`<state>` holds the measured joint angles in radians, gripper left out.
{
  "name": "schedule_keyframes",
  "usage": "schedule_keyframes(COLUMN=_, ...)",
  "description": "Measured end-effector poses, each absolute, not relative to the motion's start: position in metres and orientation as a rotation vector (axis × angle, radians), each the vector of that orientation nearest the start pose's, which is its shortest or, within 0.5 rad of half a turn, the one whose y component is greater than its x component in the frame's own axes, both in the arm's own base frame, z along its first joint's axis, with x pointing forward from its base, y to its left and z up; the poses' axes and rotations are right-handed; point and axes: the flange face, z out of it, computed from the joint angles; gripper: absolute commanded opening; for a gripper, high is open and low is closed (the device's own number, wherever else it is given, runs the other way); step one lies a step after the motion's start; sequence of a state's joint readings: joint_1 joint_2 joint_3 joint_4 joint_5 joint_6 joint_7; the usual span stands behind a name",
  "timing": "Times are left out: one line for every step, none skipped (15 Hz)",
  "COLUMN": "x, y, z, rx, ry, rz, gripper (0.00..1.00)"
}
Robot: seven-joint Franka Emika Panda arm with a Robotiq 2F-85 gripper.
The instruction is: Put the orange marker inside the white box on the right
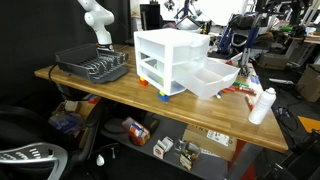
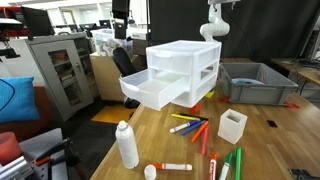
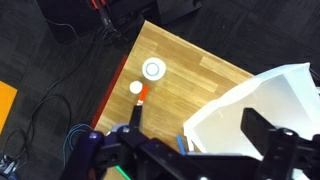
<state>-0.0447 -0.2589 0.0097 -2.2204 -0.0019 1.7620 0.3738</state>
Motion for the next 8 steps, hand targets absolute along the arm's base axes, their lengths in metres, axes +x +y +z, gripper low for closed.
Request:
schedule_keyframes(x=0.450, y=-0.016, z=0.467, rx=-3.098, ry=0.642, rz=0.311, gripper=1.00)
schedule_keyframes(x=0.450, y=-0.016, z=0.467, rx=-3.098, ry=0.642, rz=0.311, gripper=1.00)
schedule_keyframes(x=0.450, y=-0.016, z=0.467, rx=-3.096, ry=0.644, rz=0.313, gripper=1.00)
schedule_keyframes(x=0.451, y=-0.019, z=0.465, rx=-3.092, ry=0.659, rz=0.302, gripper=1.00)
schedule_keyframes(x=0.453, y=-0.025, z=0.461, rx=-3.085, ry=0.680, rz=0.278, gripper=1.00)
schedule_keyframes(x=0.455, y=-0.033, z=0.453, rx=-3.075, ry=0.705, rz=0.256, gripper=1.00)
schedule_keyframes(x=0.457, y=-0.042, z=0.442, rx=-3.064, ry=0.734, rz=0.243, gripper=1.00)
schedule_keyframes(x=0.458, y=-0.051, z=0.428, rx=-3.051, ry=0.762, rz=0.236, gripper=1.00)
